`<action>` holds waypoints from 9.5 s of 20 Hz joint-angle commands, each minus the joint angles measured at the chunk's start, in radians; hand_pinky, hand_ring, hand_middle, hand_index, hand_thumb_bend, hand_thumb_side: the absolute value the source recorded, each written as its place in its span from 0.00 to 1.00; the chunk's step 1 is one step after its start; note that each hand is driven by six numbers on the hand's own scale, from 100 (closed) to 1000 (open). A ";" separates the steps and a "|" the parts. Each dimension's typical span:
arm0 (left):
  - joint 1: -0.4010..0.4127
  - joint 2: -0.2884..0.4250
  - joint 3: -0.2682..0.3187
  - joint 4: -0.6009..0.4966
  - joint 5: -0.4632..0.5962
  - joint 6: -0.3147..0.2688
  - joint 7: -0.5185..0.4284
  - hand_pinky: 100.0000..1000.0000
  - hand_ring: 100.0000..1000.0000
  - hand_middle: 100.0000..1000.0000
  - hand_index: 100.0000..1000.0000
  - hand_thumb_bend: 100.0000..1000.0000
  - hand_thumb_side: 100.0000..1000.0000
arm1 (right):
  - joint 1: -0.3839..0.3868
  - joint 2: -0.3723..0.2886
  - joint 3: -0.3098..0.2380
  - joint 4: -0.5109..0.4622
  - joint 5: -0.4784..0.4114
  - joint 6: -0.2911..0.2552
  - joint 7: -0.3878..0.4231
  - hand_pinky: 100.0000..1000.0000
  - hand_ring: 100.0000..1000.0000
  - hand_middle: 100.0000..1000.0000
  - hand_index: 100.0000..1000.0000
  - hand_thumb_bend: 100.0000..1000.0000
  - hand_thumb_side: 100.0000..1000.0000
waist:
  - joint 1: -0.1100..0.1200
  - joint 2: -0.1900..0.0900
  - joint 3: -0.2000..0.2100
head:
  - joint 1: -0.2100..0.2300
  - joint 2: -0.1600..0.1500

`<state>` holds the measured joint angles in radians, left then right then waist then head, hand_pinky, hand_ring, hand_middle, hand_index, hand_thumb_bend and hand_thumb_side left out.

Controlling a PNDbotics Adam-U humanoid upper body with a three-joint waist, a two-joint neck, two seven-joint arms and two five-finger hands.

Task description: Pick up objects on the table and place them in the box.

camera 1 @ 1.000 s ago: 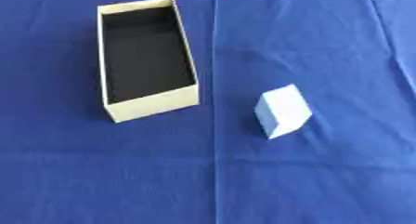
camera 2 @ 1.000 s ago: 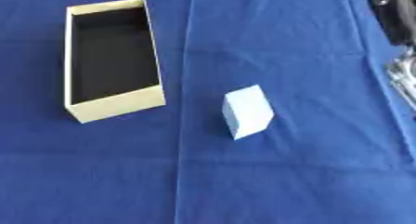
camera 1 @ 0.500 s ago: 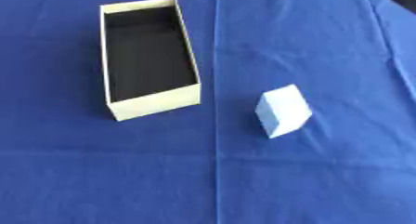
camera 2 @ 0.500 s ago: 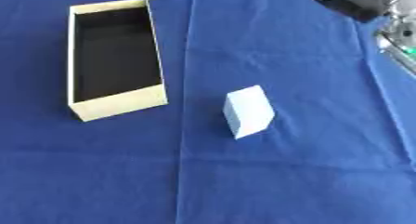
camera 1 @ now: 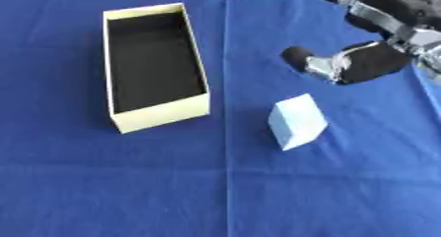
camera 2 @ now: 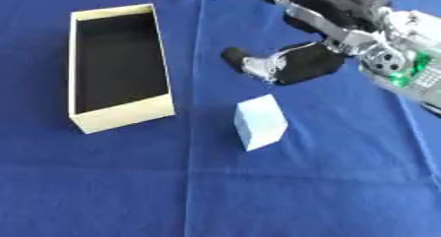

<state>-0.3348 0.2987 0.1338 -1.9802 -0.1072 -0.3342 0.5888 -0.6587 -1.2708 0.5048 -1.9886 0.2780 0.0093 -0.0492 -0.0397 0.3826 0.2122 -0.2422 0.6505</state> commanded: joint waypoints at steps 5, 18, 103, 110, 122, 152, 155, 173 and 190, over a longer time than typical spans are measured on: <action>-0.012 0.008 0.002 -0.020 0.005 -0.001 -0.008 0.42 0.70 0.56 0.71 0.00 0.64 | 0.036 0.010 0.045 -0.011 0.119 -0.002 0.114 0.84 0.97 0.87 1.00 0.34 0.72 | -0.002 -0.018 0.003 | 0.001 -0.006; -0.014 0.005 0.002 -0.020 0.005 -0.001 -0.015 0.42 0.70 0.56 0.71 0.00 0.64 | 0.201 -0.026 0.008 -0.011 0.270 -0.057 0.313 0.87 0.99 0.91 1.00 0.39 0.65 | -0.003 -0.010 0.005 | 0.012 -0.014; 0.014 0.003 0.001 -0.020 -0.002 0.010 -0.045 0.43 0.72 0.57 0.71 0.00 0.65 | 0.017 0.093 -0.070 0.006 0.267 0.207 0.759 0.70 0.80 0.53 0.56 0.00 0.39 | -0.009 0.018 0.015 | 0.006 -0.023; 0.012 0.006 0.002 -0.020 -0.003 0.010 -0.042 0.43 0.72 0.57 0.71 0.00 0.65 | 0.004 0.084 -0.130 -0.011 0.220 0.213 0.701 0.67 0.76 0.50 0.53 0.00 0.33 | -0.012 0.011 0.014 | 0.011 -0.024; 0.008 0.015 -0.002 -0.020 -0.004 0.004 -0.040 0.43 0.71 0.57 0.71 0.00 0.65 | -0.334 0.223 -0.143 -0.008 0.107 0.297 0.769 0.68 0.74 0.50 0.55 0.00 0.36 | -0.005 -0.005 0.006 | 0.004 -0.031; -0.004 -0.007 -0.023 -0.020 0.021 -0.002 -0.065 0.42 0.71 0.56 0.71 0.00 0.65 | -0.616 0.779 -0.045 0.723 0.339 0.256 0.744 0.69 0.74 0.49 0.56 0.00 0.37 | -0.013 -0.002 0.089 | -0.077 -0.048; -0.004 -0.009 -0.023 -0.020 0.021 -0.001 -0.064 0.42 0.71 0.56 0.71 0.00 0.65 | -0.604 0.781 -0.043 0.741 0.347 0.241 0.748 0.69 0.74 0.50 0.56 0.00 0.37 | -0.014 0.000 0.087 | -0.076 -0.045; 0.001 -0.011 -0.023 -0.020 0.022 0.002 -0.067 0.42 0.72 0.56 0.71 0.00 0.65 | -0.586 0.788 -0.033 0.753 0.529 0.108 0.852 0.86 1.00 0.99 1.00 0.35 0.71 | -0.010 0.000 0.084 | -0.079 -0.031; 0.008 -0.010 -0.021 -0.020 0.021 0.006 -0.070 0.43 0.72 0.56 0.71 0.00 0.65 | -0.581 0.728 -0.052 0.627 0.441 0.159 0.845 0.85 0.97 0.92 1.00 0.28 0.73 | -0.002 -0.008 0.073 | -0.075 -0.027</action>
<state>-0.3242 0.2734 0.1087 -1.9802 -0.0881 -0.3301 0.5201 -1.2226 -0.5152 0.4659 -1.3306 0.7343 0.1575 0.7977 -0.0563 0.4070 0.2847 -0.3191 0.6154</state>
